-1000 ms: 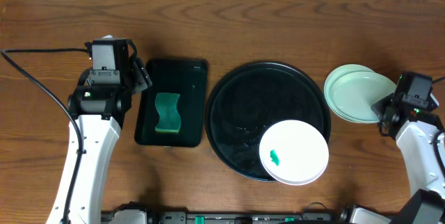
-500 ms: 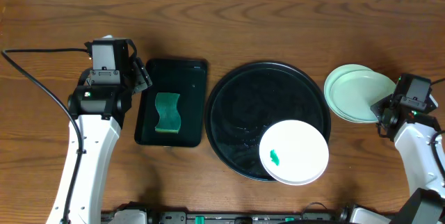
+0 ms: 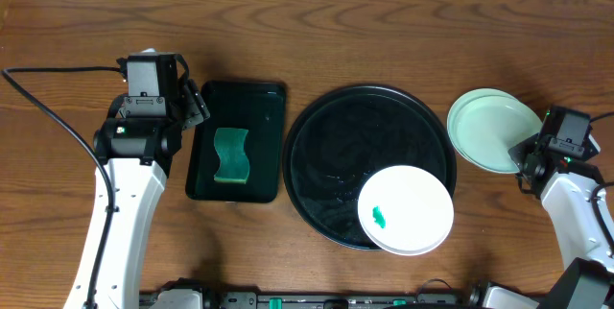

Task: Clean dirty plates on tray and stack at the side
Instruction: 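Open the right gripper and release the plate onto the stack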

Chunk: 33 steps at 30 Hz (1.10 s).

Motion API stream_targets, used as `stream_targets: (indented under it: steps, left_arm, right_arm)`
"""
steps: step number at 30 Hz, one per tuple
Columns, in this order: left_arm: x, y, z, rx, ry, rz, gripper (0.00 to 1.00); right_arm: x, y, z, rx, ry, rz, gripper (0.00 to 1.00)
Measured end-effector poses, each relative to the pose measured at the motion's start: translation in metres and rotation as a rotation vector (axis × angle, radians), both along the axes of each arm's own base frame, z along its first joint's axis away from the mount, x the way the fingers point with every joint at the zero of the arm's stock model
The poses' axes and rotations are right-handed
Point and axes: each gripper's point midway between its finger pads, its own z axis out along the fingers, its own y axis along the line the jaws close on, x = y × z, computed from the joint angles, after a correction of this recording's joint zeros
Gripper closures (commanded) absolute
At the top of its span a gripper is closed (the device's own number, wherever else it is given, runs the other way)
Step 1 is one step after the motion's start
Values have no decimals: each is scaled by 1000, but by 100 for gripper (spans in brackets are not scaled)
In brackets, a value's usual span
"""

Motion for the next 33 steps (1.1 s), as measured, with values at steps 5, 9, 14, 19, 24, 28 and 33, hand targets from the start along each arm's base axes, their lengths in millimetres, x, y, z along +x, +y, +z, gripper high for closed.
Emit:
stream_targets:
  steps: [5, 9, 14, 19, 24, 28, 33]
  left_arm:
    - [0, 0, 0, 0, 0, 0, 20]
    - [0, 0, 0, 0, 0, 0, 20]
    - [0, 0, 0, 0, 0, 0, 20]
    - [0, 0, 0, 0, 0, 0, 20]
    - [0, 0, 0, 0, 0, 0, 20]
    - [0, 0, 0, 0, 0, 0, 20]
    - [0, 0, 0, 0, 0, 0, 20]
  right_arm:
    - [0, 2, -1, 10, -1, 2, 39]
    - [-2, 3, -2, 19, 9, 5, 28]
    - [-3, 4, -3, 20, 17, 15, 78]
    - [-3, 4, -3, 17, 20, 20, 99]
    - [-6, 5, -5, 21, 33, 16, 99]
    - [-16, 6, -9, 23, 76, 10, 99]
    - [-22, 3, -14, 3, 89, -1, 99]
